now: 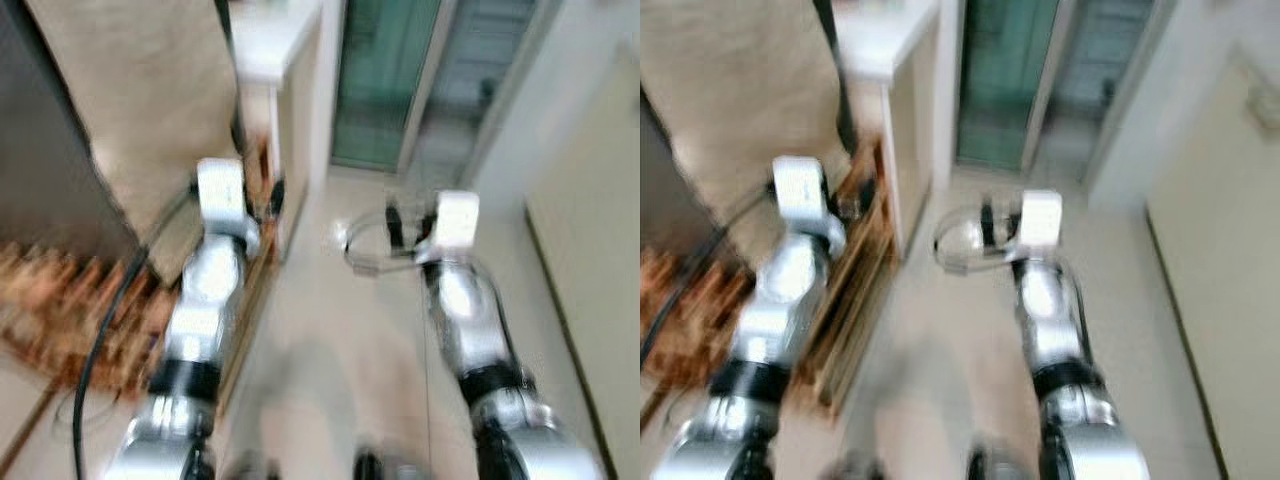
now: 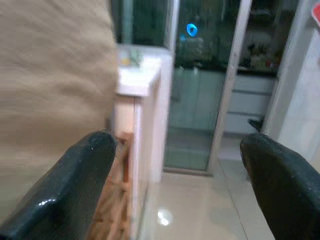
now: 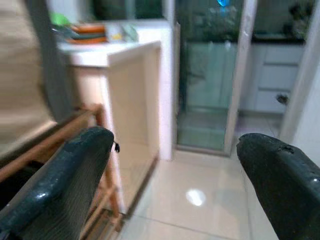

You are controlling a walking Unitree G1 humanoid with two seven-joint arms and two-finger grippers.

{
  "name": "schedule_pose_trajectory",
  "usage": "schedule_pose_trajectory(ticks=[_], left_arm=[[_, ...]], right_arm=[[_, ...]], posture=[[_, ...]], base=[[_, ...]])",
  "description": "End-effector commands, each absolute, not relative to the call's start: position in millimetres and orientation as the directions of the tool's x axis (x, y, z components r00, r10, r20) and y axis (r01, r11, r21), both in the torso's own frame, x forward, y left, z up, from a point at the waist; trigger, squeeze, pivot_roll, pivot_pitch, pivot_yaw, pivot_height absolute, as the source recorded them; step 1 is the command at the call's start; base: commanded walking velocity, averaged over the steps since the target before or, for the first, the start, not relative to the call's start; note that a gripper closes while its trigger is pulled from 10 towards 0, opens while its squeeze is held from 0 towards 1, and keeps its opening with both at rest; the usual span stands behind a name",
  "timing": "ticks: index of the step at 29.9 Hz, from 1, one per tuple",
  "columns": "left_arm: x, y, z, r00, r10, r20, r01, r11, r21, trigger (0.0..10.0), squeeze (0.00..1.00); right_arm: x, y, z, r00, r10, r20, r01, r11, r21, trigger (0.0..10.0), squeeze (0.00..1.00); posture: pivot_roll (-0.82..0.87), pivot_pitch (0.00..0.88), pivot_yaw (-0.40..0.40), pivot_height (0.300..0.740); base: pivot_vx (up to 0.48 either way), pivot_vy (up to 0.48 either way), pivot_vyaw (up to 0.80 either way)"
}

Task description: Restocking fridge

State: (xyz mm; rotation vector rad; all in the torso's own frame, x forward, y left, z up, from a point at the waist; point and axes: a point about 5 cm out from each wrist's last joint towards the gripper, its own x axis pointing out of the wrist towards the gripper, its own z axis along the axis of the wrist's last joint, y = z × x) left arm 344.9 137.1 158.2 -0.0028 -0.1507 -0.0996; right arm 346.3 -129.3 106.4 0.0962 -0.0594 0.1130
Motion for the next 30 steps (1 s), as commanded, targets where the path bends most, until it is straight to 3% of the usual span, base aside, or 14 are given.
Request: schedule_pose_trajectory(ticks=[1,15,30], left_arm=[[344.3,135.4,162.5,0.980,-0.107,0.168,0.105,0.994,0.023,10.0,0.00],[342.4,132.6,172.3,0.969,-0.132,0.207,0.123,0.991,0.058,10.0,0.00],[347.1,127.3,180.0,0.959,-0.195,0.207,0.173,0.978,0.119,10.0,0.00]], right_arm=[[348.7,-129.6,109.6,0.991,0.108,0.073,-0.114,0.989,0.092,10.0,0.00],[346.8,-129.5,109.6,0.989,0.117,0.088,-0.124,0.989,0.079,10.0,0.00],[343.0,-128.4,108.8,0.987,0.115,0.108,-0.123,0.990,0.069,10.0,0.00]], posture=[[-0.09,0.000,0.011,0.740],[-0.09,0.000,0.008,0.740],[-0.10,0.000,0.020,0.740]], base=[[0.000,0.000,0.64],[0.000,0.000,0.55],[0.258,0.404,0.00]])
